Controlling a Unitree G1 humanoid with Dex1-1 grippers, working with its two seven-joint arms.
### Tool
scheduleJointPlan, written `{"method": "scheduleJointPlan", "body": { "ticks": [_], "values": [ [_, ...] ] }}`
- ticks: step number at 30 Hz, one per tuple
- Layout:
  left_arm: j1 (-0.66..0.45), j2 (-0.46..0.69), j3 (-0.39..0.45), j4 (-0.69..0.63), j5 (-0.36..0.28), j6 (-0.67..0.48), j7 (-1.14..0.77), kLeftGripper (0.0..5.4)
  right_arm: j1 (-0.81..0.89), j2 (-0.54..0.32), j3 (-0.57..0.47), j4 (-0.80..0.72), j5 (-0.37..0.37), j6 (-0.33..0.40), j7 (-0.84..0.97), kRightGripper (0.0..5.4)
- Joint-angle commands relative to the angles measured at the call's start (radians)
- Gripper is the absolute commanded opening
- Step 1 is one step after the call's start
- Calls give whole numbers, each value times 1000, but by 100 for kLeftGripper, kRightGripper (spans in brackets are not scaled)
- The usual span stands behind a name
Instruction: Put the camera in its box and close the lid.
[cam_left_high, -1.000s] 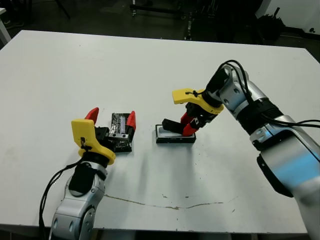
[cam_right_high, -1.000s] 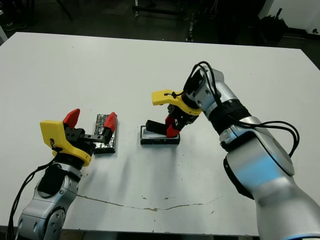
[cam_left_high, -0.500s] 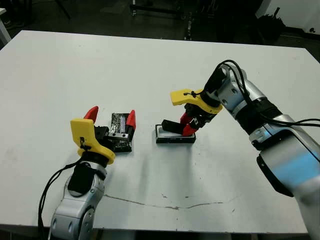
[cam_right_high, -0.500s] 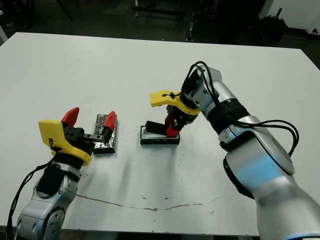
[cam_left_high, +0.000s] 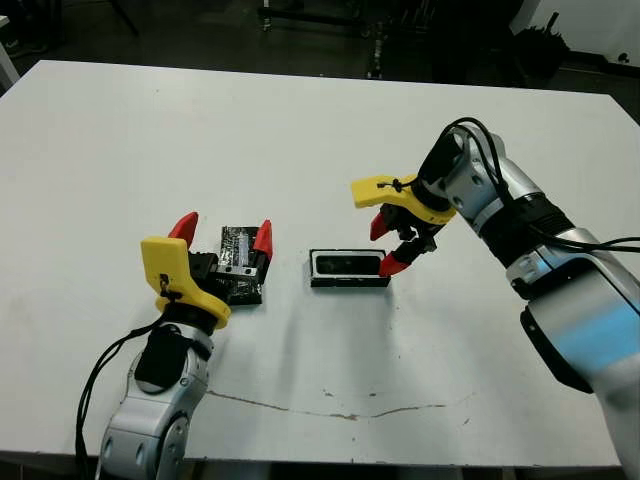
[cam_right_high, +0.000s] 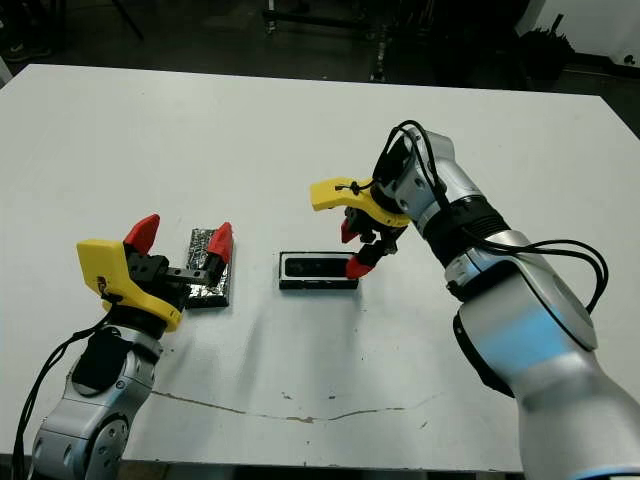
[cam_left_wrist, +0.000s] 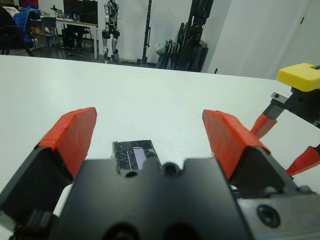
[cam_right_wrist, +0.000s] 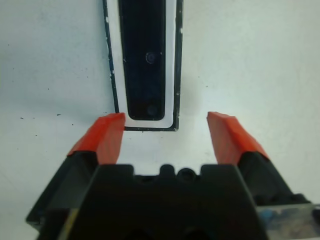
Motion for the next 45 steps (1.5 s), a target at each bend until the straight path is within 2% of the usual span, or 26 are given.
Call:
{"method": "scheduleJointPlan", "body": {
  "ticks": [1,5,10,12,13,14,17,20,22,25,30,32,34,36,41,45],
  "values": [
    [12,4,0,-4,0,17,-1,540,11,-14,-1,4,-11,18,6,490],
    [12,1,5,-3,-13,17,-5,540,-17,-37,-22,0,-2,-2,27,538],
    [12,8,6,0,-8,14,-5,540,-43,-96,-84,-54,27,23,52,538],
    [14,11,12,6,-9,3,-9,540,-27,-132,-130,-112,60,41,55,538],
    [15,13,16,9,-9,0,-10,540,-12,-153,-159,-147,83,26,51,538],
    [16,15,20,7,-11,4,-11,540,4,-174,-189,-188,106,32,45,538],
    [17,20,34,13,-15,-3,-19,540,80,-231,-298,-358,171,132,-22,538],
    [17,31,42,23,-5,-12,-26,540,263,-257,-461,-661,197,245,-231,524],
    [12,39,48,29,-2,-11,-31,540,415,-239,-575,-840,214,248,-379,509],
    [-1,61,53,30,12,6,-36,540,636,-170,-720,-1012,271,192,-559,463],
    [-21,109,48,28,51,32,-42,540,973,-27,-845,-1246,328,108,-817,395],
    [-29,126,51,27,60,47,-46,540,1079,15,-845,-1288,308,17,-914,368],
    [-40,140,50,39,75,53,-47,540,1166,63,-841,-1283,306,-110,-1000,334],
    [-50,147,50,58,82,52,-51,540,1227,111,-827,-1269,300,-203,-1082,307],
    [-74,125,53,98,67,63,-47,540,1303,174,-772,-1220,242,-356,-1239,237],
    [-91,109,51,104,73,95,-28,540,1316,163,-744,-1181,224,-411,-1279,175]
  ]
}}
